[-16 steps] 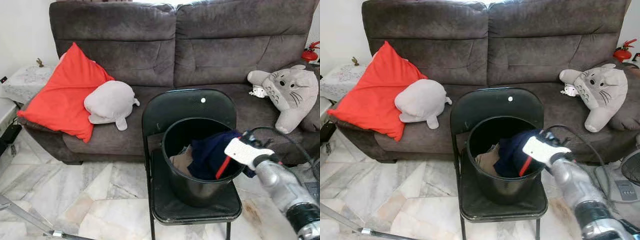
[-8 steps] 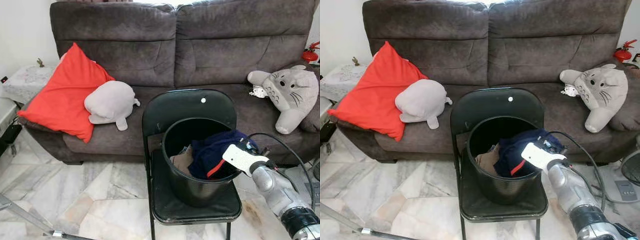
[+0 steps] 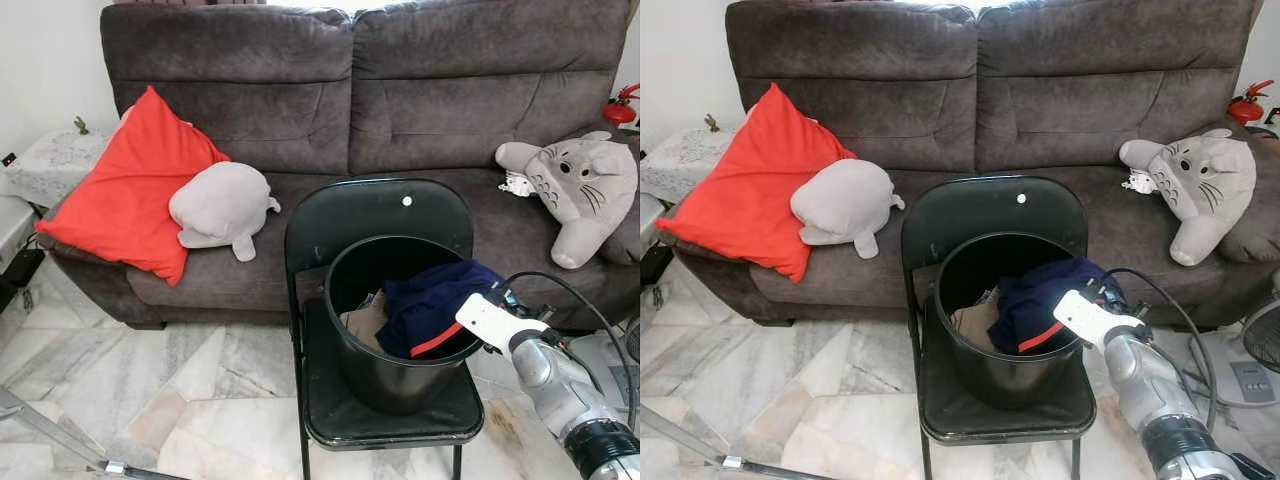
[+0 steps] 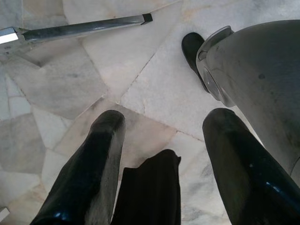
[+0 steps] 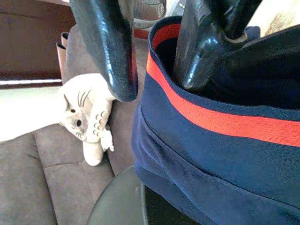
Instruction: Hang hanger
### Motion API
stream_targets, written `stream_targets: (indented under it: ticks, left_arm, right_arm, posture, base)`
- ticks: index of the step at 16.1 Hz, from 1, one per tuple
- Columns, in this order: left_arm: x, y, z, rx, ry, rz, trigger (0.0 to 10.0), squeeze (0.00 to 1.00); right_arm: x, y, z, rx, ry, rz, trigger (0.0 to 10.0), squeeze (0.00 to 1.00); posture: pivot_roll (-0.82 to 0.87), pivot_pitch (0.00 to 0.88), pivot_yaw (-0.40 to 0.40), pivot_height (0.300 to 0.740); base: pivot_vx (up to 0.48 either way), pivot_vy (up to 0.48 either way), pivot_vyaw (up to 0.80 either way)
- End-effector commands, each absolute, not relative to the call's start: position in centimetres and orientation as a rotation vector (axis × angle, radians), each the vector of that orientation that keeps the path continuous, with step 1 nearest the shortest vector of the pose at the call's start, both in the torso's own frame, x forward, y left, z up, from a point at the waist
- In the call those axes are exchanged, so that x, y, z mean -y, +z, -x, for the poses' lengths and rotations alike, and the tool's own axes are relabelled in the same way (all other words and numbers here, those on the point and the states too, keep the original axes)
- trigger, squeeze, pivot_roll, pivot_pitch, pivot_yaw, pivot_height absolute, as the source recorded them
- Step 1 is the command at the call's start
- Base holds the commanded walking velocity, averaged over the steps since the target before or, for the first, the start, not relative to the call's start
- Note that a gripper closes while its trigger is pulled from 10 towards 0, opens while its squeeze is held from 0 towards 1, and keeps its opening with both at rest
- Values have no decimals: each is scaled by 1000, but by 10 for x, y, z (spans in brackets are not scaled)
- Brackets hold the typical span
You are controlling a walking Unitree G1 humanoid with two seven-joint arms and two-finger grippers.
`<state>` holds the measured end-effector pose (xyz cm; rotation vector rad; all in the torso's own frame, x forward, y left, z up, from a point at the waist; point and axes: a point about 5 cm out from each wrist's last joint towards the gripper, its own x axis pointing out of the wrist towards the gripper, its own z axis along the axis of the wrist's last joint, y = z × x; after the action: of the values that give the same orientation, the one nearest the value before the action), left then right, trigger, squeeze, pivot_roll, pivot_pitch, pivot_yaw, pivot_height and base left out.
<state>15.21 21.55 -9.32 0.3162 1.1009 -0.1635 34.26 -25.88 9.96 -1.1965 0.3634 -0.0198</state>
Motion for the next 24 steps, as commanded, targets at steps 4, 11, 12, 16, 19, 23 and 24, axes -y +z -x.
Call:
stream_targets:
  ticks: [4,11,12,16,19,23,24]
  left_arm:
    - [-219,-95,-145,-1129,-171,-322,10000,0]
    - [-218,-95,-146,-1129,-171,-322,10000,0]
    - [-218,-95,-146,-1129,-170,-322,10000,0]
    - [-219,-95,-146,-1128,-168,-322,10000,0]
    - [-219,-95,-146,-1129,-169,-325,10000,0]
    - [-220,-95,-146,-1130,-175,-329,10000,0]
    - [-220,-95,-146,-1130,-176,-331,10000,0]
  right_arm:
    - [267,109,-344,-347,-124,1206,10000,0]
    - [275,102,-341,-410,-160,1157,10000,0]
    - [274,100,-341,-402,-145,1161,10000,0]
    - [272,96,-342,-382,-101,1175,10000,0]
    - [273,104,-347,-341,-93,1207,10000,0]
    - [284,115,-350,-333,-118,1220,10000,0]
    - [288,113,-349,-361,-123,1218,10000,0]
  posture:
    - [-81,80,68,740]
    - [-78,80,68,740]
    - [-76,80,69,740]
    - [-67,81,71,740]
    - [-63,82,74,740]
    - [-61,82,79,740]
    - [-61,82,79,740]
  base:
    - [0,0,0]
    - [0,0,0]
    - [0,0,0]
    - [0,0,0]
    - [0,0,0]
    - [0,0,0]
    - [0,0,0]
